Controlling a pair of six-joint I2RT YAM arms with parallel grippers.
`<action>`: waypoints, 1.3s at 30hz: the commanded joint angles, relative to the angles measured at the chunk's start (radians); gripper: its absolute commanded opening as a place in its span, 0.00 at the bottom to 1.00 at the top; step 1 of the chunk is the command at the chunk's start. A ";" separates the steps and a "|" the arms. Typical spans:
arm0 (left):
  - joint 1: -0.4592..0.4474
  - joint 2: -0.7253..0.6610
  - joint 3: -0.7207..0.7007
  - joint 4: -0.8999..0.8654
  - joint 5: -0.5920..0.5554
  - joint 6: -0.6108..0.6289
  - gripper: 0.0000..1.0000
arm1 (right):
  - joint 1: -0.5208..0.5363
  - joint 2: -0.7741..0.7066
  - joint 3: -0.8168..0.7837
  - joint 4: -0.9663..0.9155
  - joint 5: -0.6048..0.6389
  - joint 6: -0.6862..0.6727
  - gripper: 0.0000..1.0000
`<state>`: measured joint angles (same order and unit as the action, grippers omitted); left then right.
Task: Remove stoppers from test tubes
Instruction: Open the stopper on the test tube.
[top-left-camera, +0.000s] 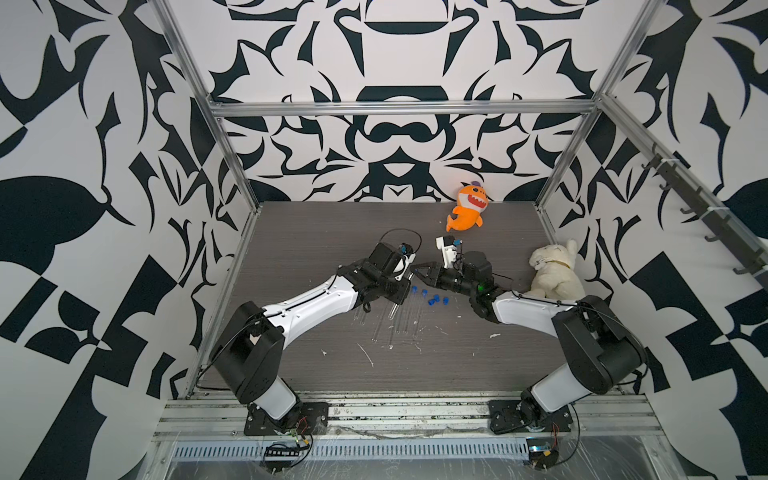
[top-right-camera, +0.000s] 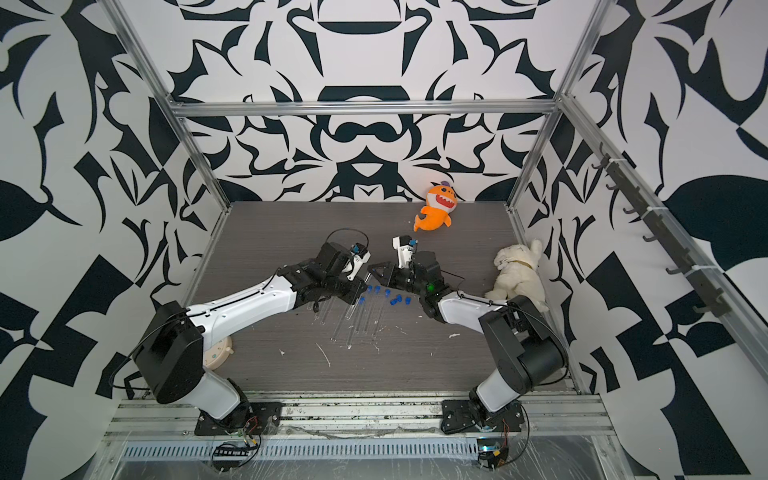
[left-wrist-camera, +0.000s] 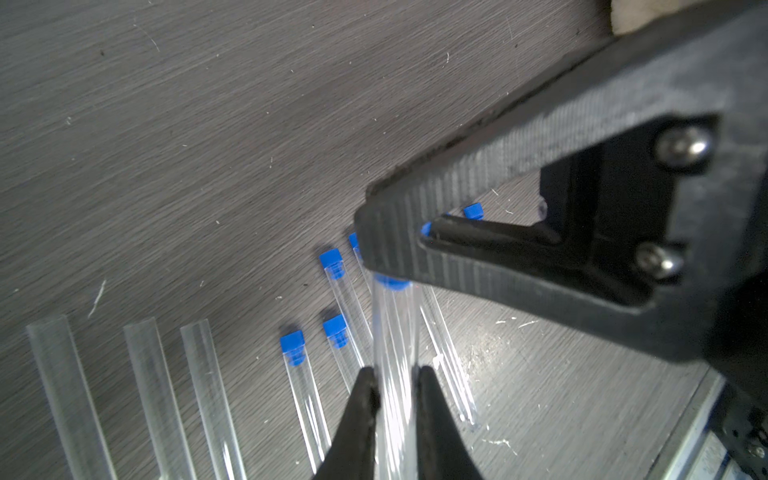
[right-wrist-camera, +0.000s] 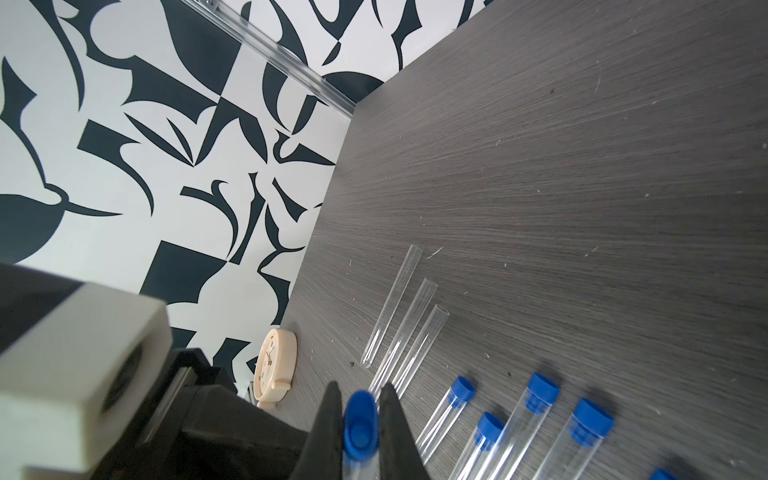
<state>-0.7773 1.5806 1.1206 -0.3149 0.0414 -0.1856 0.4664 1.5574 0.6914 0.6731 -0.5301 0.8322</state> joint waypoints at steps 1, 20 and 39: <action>0.004 -0.014 -0.033 -0.160 -0.007 0.001 0.00 | -0.048 -0.079 0.033 0.036 0.121 -0.063 0.00; 0.004 0.006 -0.021 -0.179 0.032 0.011 0.00 | -0.063 -0.092 0.096 -0.030 0.142 -0.106 0.00; 0.000 0.043 0.006 -0.199 0.045 0.031 0.00 | -0.086 -0.057 0.181 -0.012 0.134 -0.095 0.00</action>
<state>-0.7734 1.5875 1.1515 -0.2909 0.0704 -0.1661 0.4419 1.5158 0.7792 0.5049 -0.5209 0.7528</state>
